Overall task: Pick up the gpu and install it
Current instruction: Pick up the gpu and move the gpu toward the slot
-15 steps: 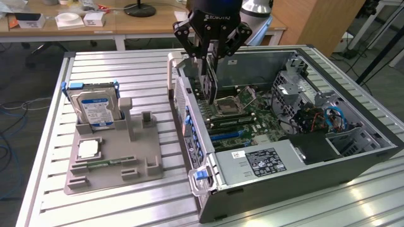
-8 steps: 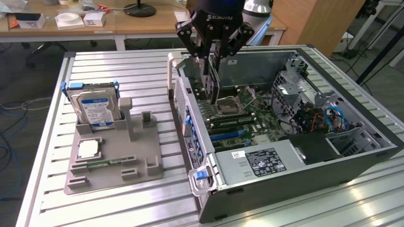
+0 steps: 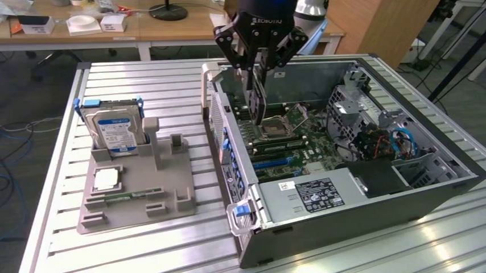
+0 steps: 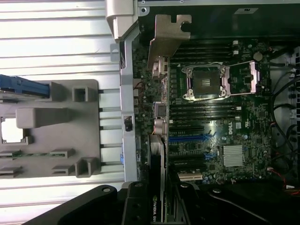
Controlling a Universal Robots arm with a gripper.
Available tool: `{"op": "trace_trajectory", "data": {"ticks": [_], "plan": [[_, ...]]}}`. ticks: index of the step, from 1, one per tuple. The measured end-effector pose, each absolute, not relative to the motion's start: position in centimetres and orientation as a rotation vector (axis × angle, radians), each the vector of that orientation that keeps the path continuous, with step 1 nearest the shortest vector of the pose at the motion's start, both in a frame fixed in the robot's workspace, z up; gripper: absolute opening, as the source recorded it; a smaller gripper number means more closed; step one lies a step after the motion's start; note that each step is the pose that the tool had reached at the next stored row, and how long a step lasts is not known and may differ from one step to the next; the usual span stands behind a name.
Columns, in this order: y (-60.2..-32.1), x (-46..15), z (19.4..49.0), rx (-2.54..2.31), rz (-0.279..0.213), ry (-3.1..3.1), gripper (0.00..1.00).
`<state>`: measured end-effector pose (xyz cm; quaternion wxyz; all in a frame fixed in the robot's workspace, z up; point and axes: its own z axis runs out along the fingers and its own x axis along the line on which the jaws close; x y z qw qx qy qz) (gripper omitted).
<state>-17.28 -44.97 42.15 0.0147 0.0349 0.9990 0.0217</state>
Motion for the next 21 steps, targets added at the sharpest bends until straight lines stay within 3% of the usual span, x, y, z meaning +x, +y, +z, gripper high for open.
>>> {"op": "trace_trajectory", "data": {"ticks": [21], "plan": [[-44.97,-16.7,42.15,0.108,0.067,3.11,0.26]]}}
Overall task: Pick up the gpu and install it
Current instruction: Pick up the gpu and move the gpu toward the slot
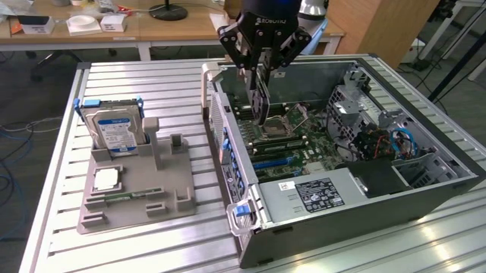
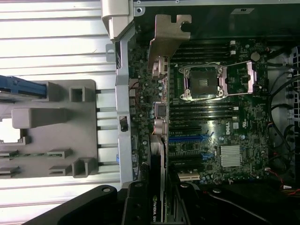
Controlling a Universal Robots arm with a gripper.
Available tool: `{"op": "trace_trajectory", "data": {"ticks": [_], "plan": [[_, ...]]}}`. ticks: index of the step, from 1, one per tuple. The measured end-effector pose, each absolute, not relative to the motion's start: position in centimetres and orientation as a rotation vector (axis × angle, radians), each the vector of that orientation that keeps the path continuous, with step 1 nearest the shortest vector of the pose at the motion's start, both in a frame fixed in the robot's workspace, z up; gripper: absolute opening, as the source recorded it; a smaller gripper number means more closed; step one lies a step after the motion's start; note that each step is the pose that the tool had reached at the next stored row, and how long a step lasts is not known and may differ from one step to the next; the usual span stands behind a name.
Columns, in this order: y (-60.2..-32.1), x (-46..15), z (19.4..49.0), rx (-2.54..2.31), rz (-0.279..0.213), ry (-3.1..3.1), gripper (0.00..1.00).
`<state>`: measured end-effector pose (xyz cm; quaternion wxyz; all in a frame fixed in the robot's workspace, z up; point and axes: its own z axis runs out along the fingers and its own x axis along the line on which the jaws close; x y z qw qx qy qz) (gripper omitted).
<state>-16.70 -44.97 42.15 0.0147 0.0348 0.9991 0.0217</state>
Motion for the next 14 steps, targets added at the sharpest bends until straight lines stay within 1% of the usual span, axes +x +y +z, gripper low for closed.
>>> {"op": "trace_trajectory", "data": {"ticks": [14], "plan": [[-44.97,-16.37,42.15,0.108,0.067,3.11,0.26]]}}
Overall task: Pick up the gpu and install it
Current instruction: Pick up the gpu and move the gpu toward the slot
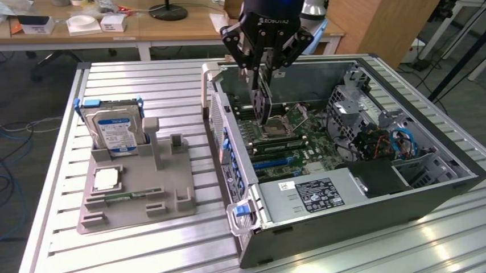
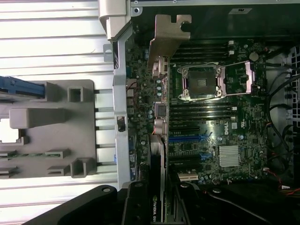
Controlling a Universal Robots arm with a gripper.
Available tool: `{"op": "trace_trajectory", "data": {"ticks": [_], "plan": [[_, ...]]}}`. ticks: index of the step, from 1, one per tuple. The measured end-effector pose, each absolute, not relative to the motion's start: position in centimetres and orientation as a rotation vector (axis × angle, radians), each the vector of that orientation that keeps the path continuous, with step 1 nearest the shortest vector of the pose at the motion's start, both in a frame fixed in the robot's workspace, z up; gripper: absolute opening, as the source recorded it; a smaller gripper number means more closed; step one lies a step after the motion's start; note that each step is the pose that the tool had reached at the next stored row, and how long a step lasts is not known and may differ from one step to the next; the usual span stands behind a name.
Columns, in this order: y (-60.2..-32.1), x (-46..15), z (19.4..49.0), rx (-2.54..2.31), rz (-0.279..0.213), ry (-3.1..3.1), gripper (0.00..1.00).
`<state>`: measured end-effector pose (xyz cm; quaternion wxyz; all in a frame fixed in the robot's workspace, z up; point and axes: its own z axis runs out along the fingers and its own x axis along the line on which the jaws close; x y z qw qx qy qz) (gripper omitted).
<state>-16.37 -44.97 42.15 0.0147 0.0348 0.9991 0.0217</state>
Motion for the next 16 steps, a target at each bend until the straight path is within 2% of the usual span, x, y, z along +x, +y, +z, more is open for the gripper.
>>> {"op": "trace_trajectory", "data": {"ticks": [16], "plan": [[-44.98,-15.73,42.15,0.108,0.067,3.11,0.26]]}}
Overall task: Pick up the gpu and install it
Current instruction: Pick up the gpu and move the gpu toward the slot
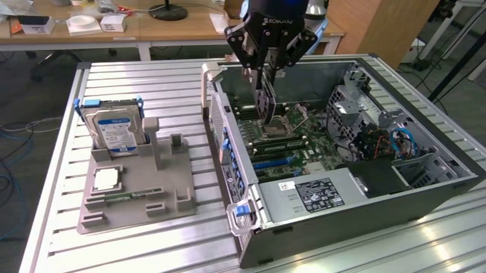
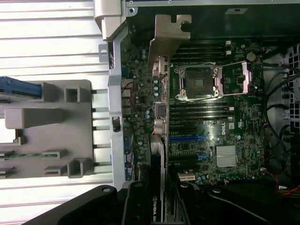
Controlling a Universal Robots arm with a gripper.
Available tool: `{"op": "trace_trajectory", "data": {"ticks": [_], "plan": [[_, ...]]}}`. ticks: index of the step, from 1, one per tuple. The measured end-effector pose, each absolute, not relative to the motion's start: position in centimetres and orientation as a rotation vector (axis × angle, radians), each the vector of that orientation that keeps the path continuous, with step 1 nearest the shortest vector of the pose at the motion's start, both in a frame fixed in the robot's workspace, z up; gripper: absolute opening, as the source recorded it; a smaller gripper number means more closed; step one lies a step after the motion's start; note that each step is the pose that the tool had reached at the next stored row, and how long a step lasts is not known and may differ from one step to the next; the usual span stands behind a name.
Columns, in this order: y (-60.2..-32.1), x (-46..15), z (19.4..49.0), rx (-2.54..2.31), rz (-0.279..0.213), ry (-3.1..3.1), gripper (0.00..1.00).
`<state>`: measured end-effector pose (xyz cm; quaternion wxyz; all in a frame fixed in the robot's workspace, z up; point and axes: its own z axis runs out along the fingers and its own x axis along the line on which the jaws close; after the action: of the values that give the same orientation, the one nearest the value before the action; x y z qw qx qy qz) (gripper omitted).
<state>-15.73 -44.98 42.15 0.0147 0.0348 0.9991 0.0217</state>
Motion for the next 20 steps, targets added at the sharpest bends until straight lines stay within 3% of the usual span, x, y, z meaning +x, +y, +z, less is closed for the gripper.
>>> {"op": "trace_trajectory", "data": {"ticks": [20], "plan": [[-45.0,-14.7,42.2,0.109,0.067,3.11,0.26]]}}
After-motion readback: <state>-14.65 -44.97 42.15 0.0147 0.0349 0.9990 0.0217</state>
